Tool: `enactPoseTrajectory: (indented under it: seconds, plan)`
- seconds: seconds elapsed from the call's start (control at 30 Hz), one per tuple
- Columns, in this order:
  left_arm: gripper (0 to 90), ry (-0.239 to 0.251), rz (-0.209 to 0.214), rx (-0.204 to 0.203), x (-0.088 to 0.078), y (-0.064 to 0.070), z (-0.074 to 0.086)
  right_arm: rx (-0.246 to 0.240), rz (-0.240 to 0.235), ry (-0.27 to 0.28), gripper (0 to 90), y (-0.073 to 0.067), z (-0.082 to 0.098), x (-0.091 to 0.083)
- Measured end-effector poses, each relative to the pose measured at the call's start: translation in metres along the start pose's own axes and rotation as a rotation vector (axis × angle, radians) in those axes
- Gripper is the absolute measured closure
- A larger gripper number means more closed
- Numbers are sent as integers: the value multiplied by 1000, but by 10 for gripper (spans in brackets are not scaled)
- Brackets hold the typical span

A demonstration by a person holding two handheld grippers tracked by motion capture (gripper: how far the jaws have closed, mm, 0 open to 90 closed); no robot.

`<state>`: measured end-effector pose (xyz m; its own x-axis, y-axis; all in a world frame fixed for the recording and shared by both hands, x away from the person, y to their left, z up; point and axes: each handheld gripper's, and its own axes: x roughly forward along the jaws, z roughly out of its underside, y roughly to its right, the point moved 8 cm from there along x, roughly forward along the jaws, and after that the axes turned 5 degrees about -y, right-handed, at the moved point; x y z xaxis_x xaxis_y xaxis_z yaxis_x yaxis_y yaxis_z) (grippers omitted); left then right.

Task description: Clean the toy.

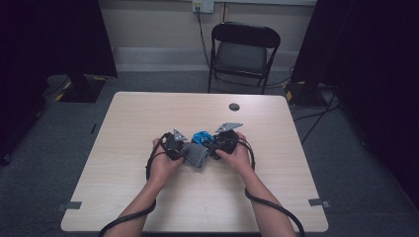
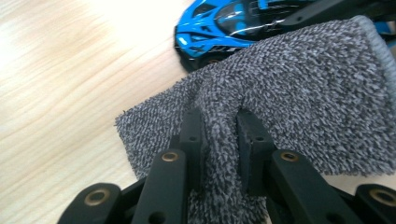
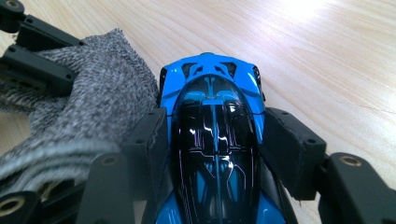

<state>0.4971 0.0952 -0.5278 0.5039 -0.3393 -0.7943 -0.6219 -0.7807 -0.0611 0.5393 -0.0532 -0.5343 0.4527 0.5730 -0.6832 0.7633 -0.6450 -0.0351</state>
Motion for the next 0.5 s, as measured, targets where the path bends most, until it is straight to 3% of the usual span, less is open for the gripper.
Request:
enactPoseTrajectory:
  seconds: [0.5]
  plan:
    - [747,-17,-36,-34,3,-21,-2,-2,1,-1,415,0,0,0]
